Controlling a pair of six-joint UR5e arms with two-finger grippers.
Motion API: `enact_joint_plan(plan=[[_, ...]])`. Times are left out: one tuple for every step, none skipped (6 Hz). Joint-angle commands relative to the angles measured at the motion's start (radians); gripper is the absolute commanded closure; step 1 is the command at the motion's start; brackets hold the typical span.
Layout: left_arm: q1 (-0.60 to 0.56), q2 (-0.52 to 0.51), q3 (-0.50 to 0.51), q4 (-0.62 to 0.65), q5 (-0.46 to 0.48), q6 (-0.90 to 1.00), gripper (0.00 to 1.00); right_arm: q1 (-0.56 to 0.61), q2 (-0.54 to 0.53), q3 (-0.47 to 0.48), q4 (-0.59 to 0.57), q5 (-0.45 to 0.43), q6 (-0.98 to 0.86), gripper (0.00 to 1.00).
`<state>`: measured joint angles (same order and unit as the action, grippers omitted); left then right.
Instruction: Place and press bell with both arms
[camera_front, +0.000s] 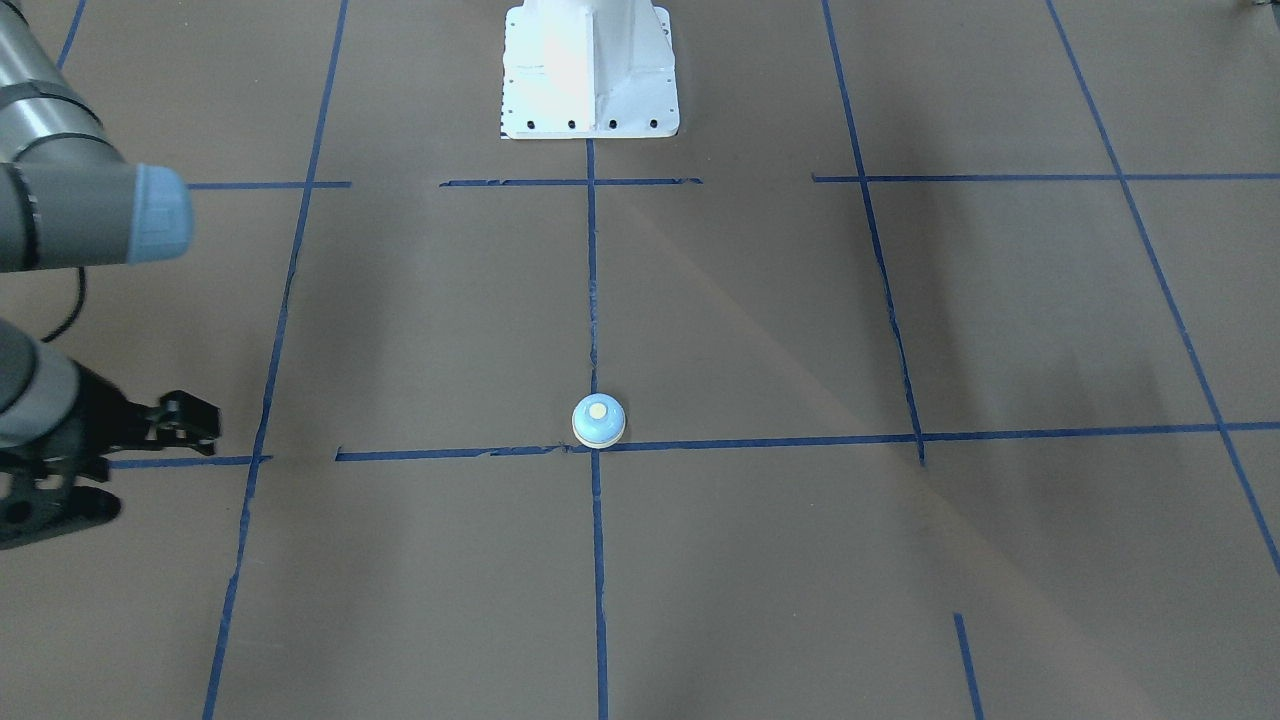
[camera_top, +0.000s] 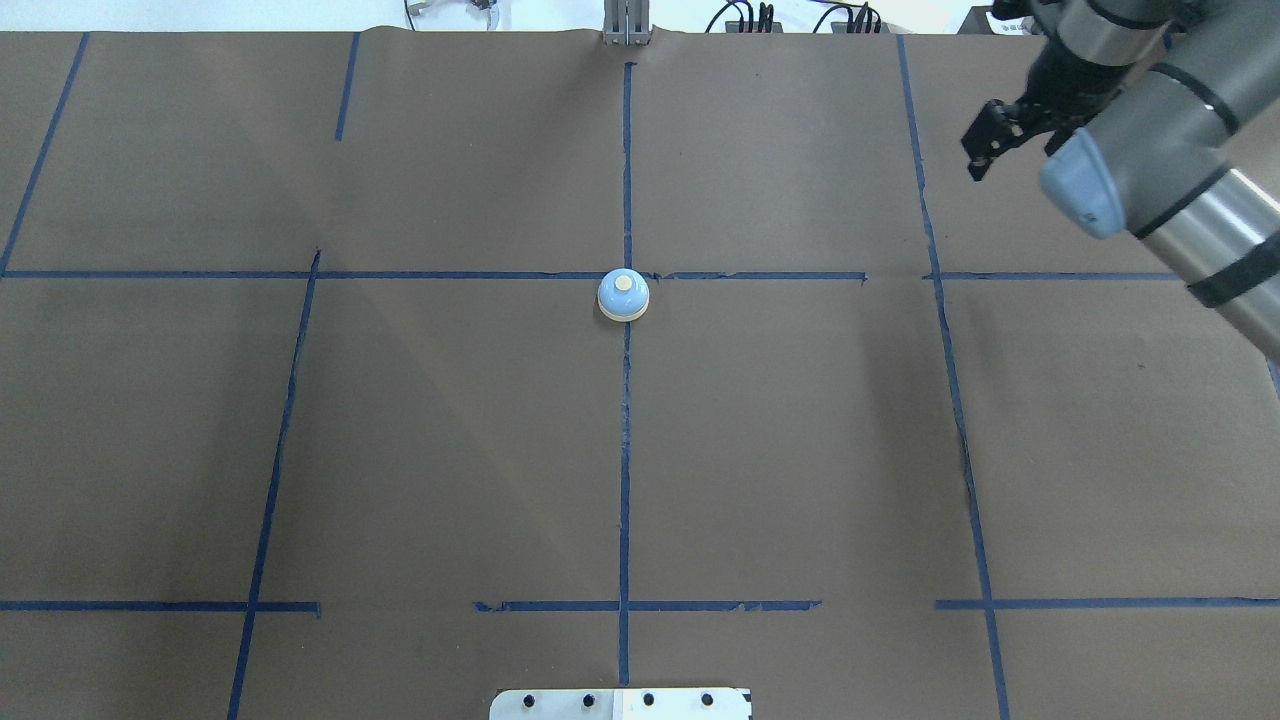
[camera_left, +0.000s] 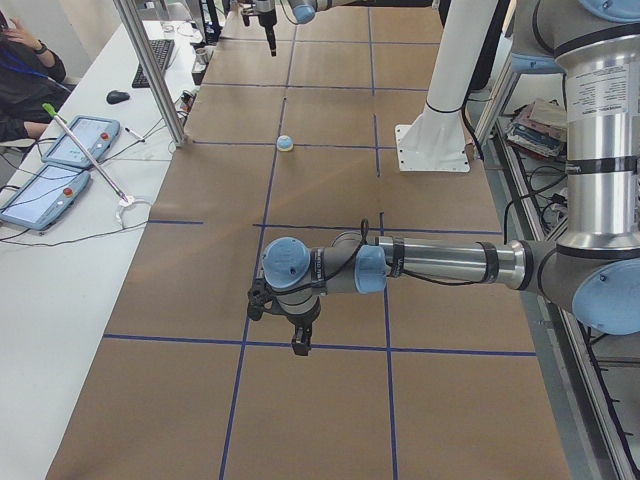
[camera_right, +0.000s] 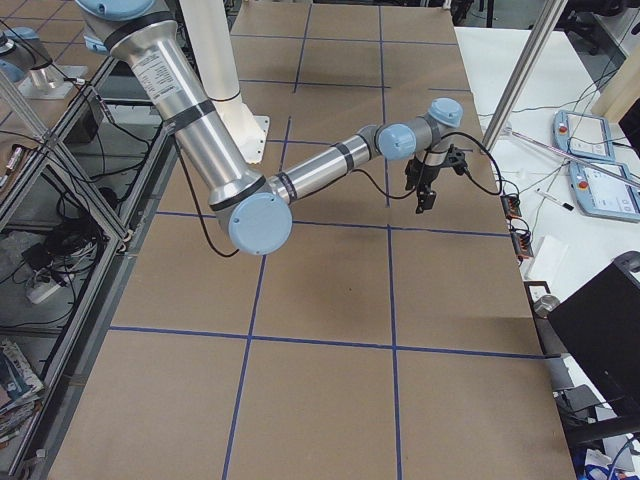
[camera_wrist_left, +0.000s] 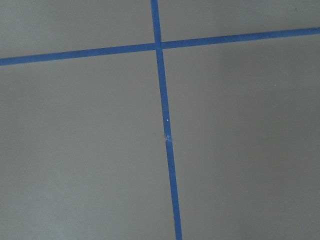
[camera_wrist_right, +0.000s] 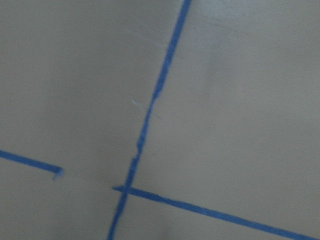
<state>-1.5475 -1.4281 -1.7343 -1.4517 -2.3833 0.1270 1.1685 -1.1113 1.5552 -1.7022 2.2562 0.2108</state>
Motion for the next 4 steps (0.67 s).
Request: enact_joint_plan(plan=[[-0.005, 0.029, -0.005, 0.001, 0.009, -0.001, 0.0, 0.164, -0.318, 0.211, -0.017, 0.063, -0.225, 0.0], [-0.009, 0.032, -0.025, -0.002, 0.009, -0.001, 0.0, 0.228, -0.498, 0.312, -0.001, 0.056, -0.231, 0.0], [-0.009, 0.041, -0.039, -0.003, 0.012, 0.0, 0.0, 0.309, -0.592, 0.333, 0.012, 0.054, -0.234, 0.0], [-0.011, 0.046, -0.05, -0.003, 0.041, 0.002, 0.0, 0.332, -0.655, 0.326, 0.012, 0.056, -0.225, 0.0]])
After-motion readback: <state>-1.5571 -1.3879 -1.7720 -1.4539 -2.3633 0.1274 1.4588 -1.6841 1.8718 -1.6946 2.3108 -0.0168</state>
